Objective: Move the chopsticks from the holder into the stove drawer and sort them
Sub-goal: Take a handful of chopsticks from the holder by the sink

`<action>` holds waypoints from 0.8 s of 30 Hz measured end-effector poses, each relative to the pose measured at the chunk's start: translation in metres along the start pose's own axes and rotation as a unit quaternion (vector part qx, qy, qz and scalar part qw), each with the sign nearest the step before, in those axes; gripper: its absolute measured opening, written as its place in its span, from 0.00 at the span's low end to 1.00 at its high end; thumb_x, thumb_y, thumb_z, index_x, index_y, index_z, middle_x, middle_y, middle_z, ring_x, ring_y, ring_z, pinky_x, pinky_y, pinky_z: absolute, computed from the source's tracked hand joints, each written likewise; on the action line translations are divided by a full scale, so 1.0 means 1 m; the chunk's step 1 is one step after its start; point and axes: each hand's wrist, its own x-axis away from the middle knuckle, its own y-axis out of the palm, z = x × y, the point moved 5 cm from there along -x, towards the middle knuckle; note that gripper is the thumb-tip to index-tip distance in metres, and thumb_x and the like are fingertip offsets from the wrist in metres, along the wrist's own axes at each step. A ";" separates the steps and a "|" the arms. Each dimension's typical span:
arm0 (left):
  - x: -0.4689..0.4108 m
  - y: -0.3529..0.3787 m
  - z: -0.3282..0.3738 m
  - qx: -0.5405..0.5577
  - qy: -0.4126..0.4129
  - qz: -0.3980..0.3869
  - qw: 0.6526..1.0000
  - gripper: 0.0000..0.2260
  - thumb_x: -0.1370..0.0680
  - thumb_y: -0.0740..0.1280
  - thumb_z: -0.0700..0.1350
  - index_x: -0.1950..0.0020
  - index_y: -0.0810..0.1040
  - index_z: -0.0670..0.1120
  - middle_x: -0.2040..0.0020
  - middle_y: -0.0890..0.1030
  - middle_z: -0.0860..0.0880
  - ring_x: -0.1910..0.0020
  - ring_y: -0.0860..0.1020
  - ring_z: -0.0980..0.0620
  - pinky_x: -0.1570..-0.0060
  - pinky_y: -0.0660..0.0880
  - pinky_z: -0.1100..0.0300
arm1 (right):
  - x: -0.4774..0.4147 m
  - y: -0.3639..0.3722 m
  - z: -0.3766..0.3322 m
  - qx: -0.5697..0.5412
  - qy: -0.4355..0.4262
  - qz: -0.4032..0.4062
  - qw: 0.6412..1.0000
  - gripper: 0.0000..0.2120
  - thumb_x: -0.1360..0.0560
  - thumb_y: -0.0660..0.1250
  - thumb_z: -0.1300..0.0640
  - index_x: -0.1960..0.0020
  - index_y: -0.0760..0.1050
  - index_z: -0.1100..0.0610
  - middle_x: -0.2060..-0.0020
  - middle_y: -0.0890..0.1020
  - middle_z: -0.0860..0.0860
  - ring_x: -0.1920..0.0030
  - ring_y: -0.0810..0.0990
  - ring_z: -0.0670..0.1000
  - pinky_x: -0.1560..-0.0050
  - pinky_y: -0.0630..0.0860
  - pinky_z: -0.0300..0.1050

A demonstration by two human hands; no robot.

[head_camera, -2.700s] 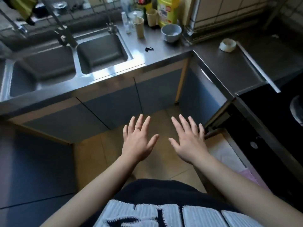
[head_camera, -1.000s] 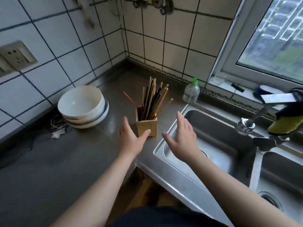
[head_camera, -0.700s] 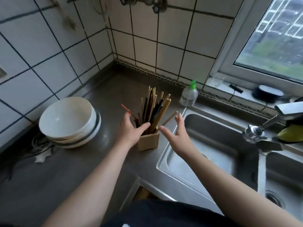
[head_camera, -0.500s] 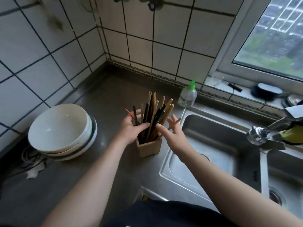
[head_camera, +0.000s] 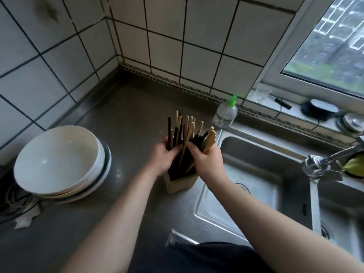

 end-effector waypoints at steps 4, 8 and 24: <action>0.003 -0.003 -0.005 0.003 -0.006 0.054 0.999 0.04 0.20 0.67 0.44 0.51 0.81 0.48 0.55 0.83 0.49 0.52 0.82 0.50 0.46 0.76 0.55 | 0.007 -0.003 0.002 -0.013 -0.002 0.007 1.000 0.06 0.23 0.68 0.57 0.56 0.79 0.58 0.64 0.82 0.48 0.64 0.79 0.40 0.59 0.76 0.38; 0.014 -0.003 -0.001 -0.016 0.005 0.111 0.994 0.11 0.19 0.65 0.47 0.61 0.78 0.48 0.65 0.78 0.49 0.65 0.77 0.53 0.61 0.71 0.59 | 0.015 -0.006 0.001 -0.026 0.004 0.017 1.000 0.09 0.22 0.65 0.56 0.60 0.77 0.56 0.65 0.80 0.48 0.64 0.78 0.42 0.58 0.75 0.42; 0.040 -0.008 0.038 0.001 0.138 0.228 0.964 0.12 0.18 0.62 0.39 0.38 0.80 0.48 0.50 0.82 0.59 0.51 0.78 0.71 0.53 0.71 0.77 | 0.019 -0.028 -0.030 -0.197 -0.021 0.107 0.974 0.07 0.20 0.60 0.62 0.48 0.77 0.61 0.55 0.86 0.55 0.50 0.85 0.51 0.44 0.79 0.46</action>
